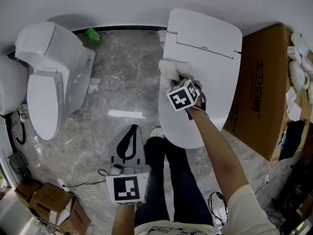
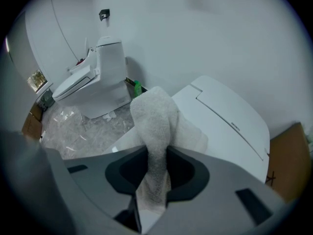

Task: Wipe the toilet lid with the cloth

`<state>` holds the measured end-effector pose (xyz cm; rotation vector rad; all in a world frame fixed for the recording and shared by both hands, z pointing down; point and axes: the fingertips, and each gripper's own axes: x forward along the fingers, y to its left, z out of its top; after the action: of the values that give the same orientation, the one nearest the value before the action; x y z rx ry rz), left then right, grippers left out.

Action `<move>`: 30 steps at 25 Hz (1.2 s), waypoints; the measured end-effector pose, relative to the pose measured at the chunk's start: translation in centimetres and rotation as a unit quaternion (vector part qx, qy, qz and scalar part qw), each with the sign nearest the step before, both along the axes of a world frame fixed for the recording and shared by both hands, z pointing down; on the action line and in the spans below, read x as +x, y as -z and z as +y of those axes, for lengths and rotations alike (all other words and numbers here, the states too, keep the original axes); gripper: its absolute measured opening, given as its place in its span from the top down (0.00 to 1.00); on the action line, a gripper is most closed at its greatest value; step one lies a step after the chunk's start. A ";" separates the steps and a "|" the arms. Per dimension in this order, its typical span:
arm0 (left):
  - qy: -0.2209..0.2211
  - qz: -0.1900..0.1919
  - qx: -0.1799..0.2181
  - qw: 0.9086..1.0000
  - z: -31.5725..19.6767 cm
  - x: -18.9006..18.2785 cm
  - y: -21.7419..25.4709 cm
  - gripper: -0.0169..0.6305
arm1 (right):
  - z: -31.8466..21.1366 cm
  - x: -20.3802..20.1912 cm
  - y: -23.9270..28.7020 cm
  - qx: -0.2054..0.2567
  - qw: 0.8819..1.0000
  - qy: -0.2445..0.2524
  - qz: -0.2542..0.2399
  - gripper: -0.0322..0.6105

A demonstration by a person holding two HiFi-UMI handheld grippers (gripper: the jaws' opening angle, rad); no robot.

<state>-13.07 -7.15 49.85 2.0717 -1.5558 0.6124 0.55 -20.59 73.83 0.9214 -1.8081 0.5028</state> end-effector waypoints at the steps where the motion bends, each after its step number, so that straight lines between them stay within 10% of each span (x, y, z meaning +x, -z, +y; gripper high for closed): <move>1: -0.002 0.001 0.000 1.000 0.1 0.1 0.1 0.96 | 0.5 -0.1 0.0 -0.001 1.000 0.000 0.000 0.80; 30: -0.035 0.004 0.015 0.999 1.9 0.6 1.8 0.95 | 19.2 -1.0 -0.8 -0.042 0.999 0.003 -0.017 0.80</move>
<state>-12.43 -5.30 48.02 2.1564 -1.5024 0.6096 -0.50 -1.44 74.58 0.8529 -1.8065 0.5902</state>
